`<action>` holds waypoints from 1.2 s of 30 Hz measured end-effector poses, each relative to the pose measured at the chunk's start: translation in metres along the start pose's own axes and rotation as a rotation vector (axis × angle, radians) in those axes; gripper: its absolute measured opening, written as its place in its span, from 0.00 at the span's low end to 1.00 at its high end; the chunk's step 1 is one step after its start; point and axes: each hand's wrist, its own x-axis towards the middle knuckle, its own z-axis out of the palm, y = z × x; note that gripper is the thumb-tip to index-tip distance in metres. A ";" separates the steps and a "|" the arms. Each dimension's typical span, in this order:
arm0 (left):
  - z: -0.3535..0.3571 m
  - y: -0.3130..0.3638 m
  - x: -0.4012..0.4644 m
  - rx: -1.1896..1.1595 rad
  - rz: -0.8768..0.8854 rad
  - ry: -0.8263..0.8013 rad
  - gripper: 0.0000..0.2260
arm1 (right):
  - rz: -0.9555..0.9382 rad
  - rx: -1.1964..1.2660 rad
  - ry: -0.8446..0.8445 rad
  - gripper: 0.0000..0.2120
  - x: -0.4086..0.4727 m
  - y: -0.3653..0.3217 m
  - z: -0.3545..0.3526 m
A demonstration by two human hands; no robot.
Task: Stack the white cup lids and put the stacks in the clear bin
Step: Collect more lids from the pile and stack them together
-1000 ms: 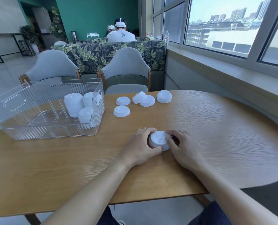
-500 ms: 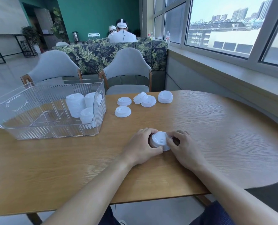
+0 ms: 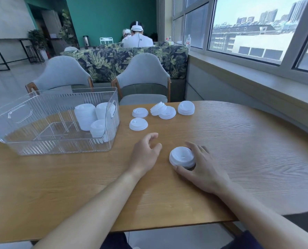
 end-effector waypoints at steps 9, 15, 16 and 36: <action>-0.030 -0.037 0.047 0.428 0.048 0.131 0.25 | 0.020 0.029 -0.001 0.40 0.038 0.002 0.013; -0.030 -0.050 0.082 0.369 -0.016 0.147 0.33 | 0.024 0.093 -0.004 0.41 0.069 0.007 0.026; -0.030 -0.051 0.088 0.360 -0.026 0.144 0.34 | 0.024 0.094 -0.005 0.40 0.073 0.008 0.027; -0.033 -0.053 0.118 0.284 -0.034 0.104 0.38 | 0.005 0.140 0.003 0.39 0.098 0.015 0.032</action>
